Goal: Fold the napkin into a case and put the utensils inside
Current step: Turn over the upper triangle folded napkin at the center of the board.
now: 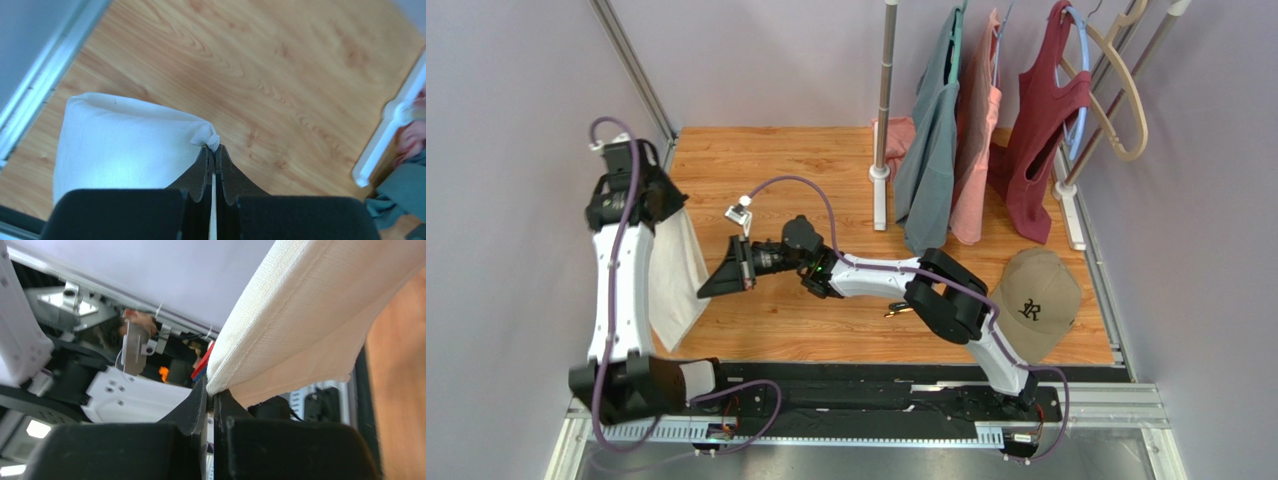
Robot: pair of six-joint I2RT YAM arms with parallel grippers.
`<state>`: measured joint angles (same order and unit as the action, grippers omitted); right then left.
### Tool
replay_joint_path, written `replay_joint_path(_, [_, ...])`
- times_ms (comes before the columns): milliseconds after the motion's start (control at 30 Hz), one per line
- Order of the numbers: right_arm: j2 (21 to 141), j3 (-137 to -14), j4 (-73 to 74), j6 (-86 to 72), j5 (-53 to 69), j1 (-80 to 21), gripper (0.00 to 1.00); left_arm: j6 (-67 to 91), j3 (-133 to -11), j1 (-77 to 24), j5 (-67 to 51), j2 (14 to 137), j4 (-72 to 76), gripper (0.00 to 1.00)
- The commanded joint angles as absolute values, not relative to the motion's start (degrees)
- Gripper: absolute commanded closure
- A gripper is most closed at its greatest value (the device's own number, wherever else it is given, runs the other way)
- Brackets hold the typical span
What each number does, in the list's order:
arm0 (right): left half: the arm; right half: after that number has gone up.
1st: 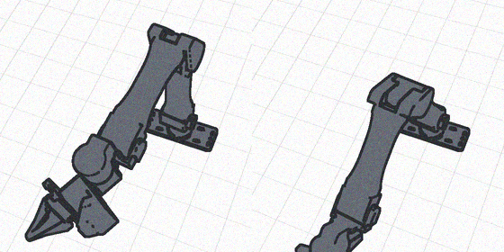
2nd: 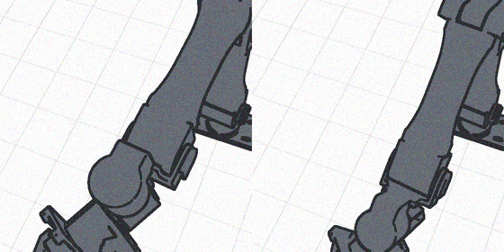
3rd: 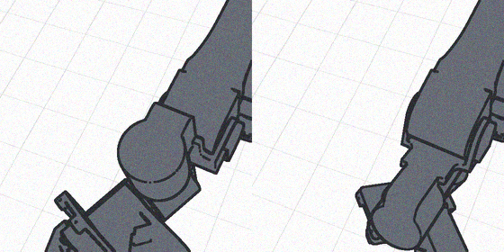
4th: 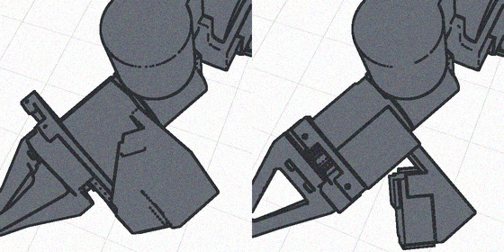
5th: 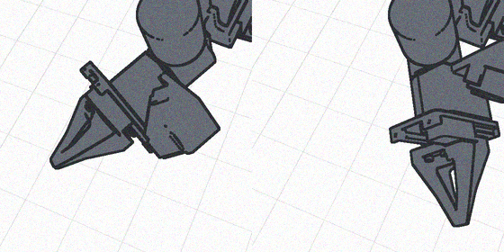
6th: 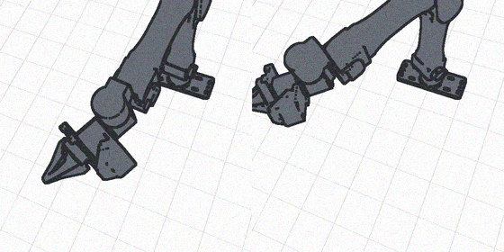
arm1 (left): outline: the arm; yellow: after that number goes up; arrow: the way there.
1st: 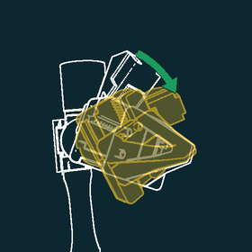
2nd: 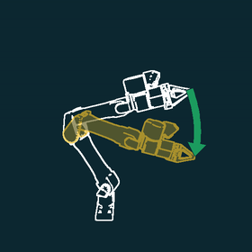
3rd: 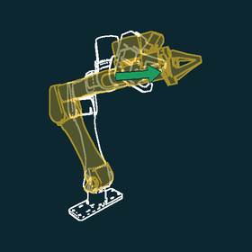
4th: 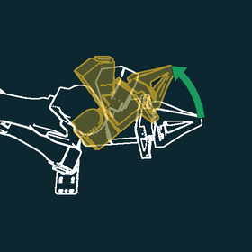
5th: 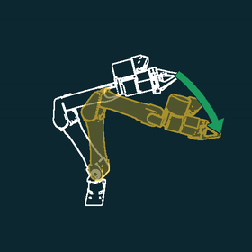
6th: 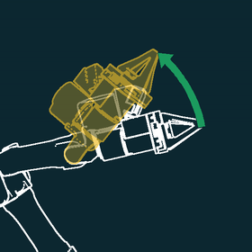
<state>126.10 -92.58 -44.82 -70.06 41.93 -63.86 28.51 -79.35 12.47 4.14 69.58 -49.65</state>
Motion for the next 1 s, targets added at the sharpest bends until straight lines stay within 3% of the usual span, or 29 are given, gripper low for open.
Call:
replay_joint_path(0, [130.8, -82.6, -66.4, -86.0, 47.9, -60.5, 1.00, 27.9, -75.8, 5.6, 3.9, 87.2, -33.5, 1.00])
replay_joint_path(267, [130.2, -64.4, -66.1, -79.0, 47.9, -52.7, 1.00, 30.0, -84.1, -3.9, 3.2, 105.9, -27.2, 1.00])
replay_joint_path(600, [131.0, -57.1, -68.2, -78.4, 48.3, -48.2, 1.00, 30.4, -92.8, -8.8, -2.5, 117.2, -24.7, 1.00])
replay_joint_path(667, [129.8, -56.0, -65.7, -75.0, 47.8, -47.6, 0.94, 29.9, -93.3, -9.5, -4.7, 118.1, -23.6, 1.00])
replay_joint_path(700, [128.0, -54.9, -61.1, -73.1, 47.6, -47.4, 0.84, 29.5, -93.7, -9.8, -5.6, 118.3, -23.5, 0.99])
replay_joint_path(767, [125.8, -54.1, -54.1, -66.6, 47.4, -46.4, 0.73, 27.4, -94.4, -10.9, -6.1, 117.9, -23.6, 0.79])
replay_joint_path(833, [120.0, -51.7, -43.5, -61.3, 46.1, -45.6, 0.52, 25.4, -94.6, -11.9, -5.8, 116.6, -24.2, 0.60])
replay_joint_path(867, [117.4, -51.4, -38.3, -57.2, 44.9, -44.7, 0.43, 25.1, -94.8, -12.0, -5.9, 114.7, -25.7, 0.57])
replay_joint_path(900, [115.2, -51.9, -24.1, -48.8, 43.6, -44.3, 0.33, 24.8, -94.8, -12.0, -6.5, 113.7, -26.5, 0.46])
replay_joint_path(933, [111.7, -54.4, -17.5, -44.3, 40.8, -43.9, 0.31, 24.4, -94.8, -12.0, -7.3, 112.5, -27.3, 0.30])
replay_joint_path(967, [110.3, -55.3, -12.5, -41.3, 39.6, -43.2, 0.30, 24.3, -94.7, -12.1, -7.6, 110.1, -29.2, 0.26])
